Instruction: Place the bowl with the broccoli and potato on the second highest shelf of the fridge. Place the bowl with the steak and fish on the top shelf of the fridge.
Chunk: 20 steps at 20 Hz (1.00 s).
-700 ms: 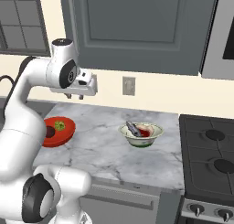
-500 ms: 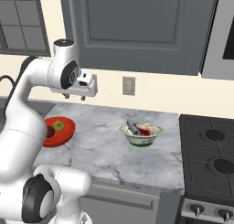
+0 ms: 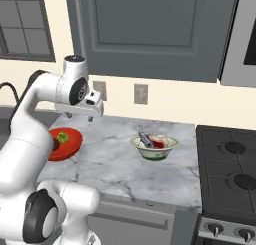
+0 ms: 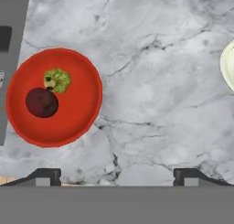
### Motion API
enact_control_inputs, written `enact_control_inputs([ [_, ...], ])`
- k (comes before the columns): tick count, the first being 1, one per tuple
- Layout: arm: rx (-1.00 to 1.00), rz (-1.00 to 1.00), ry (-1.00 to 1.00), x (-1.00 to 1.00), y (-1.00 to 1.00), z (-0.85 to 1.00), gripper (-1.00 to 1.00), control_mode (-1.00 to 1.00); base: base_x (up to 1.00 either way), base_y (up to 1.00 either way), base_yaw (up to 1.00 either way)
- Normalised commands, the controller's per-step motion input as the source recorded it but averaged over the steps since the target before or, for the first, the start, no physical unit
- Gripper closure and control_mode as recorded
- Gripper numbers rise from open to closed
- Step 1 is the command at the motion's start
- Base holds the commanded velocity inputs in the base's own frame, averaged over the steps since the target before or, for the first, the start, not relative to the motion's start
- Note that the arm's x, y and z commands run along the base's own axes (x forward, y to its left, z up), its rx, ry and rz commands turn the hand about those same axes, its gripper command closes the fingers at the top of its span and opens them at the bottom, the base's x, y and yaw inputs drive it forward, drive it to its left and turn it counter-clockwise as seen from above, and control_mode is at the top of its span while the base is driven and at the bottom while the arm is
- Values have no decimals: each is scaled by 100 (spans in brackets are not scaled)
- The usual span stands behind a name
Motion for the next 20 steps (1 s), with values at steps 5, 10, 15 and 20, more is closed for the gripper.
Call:
enact_control_inputs([
  [5, 0, 0, 6, 0, 21, -73, -100, -100, 0, 0, 0],
  [10, 0, 0, 2, 0, 29, -75, -100, -100, 0, 0, 0],
  [15, 0, -3, 0, 5, 28, -48, -100, -100, 0, 0, 0],
  [20, 0, -2, -7, 10, 21, -47, -100, -100, 0, 0, 0],
])
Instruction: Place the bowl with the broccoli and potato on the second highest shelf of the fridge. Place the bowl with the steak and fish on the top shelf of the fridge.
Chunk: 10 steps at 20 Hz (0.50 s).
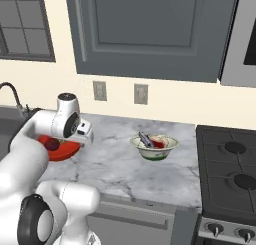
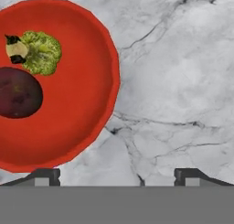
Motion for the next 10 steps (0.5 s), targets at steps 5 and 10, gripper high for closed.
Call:
enact_control_inputs([
  [5, 0, -3, -6, 13, 21, -43, -100, -100, 0, 0, 0],
  [10, 4, -4, 0, 26, 11, -32, -100, -100, 0, 0, 0],
])
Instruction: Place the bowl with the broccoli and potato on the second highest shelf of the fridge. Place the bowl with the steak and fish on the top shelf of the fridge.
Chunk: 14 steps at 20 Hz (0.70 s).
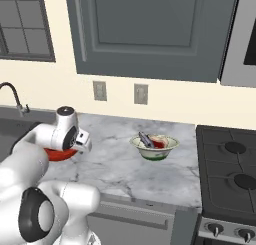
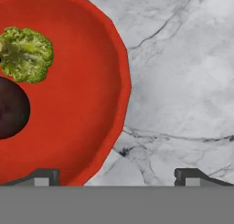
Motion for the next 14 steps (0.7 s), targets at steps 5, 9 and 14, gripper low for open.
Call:
enact_control_inputs([
  [5, 3, -4, 0, 27, 16, -27, -100, -100, 0, 0, 0],
  [9, 5, -5, 0, 35, 13, -12, -100, -100, 0, 0, 0],
  [14, 8, -2, 0, 27, 2, -18, -100, -100, 0, 0, 0],
])
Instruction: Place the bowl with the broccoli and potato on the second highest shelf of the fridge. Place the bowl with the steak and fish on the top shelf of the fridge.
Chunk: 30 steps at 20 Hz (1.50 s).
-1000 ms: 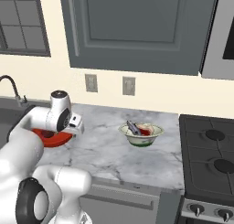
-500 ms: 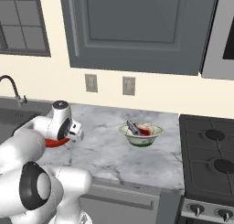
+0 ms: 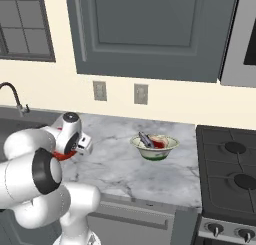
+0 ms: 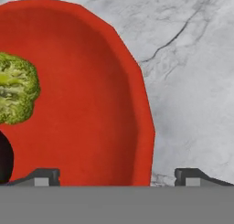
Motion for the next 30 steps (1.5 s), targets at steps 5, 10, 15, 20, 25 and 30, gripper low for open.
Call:
enact_control_inputs([
  [5, 9, 0, 0, 20, 0, -19, 100, -100, 0, 0, 0],
  [10, 2, 0, 0, 0, 0, 0, 100, -100, 0, 0, 0],
  [15, 0, 0, -1, -2, 0, 0, 100, -100, 0, 0, 0],
  [20, 0, 0, -4, -17, 0, 14, 100, -100, 0, 0, 0],
  [25, 0, 0, -8, -28, 0, 49, 100, -100, 0, 0, 0],
  [30, 1, -1, -8, -28, 0, 70, 100, -100, 0, 0, 0],
])
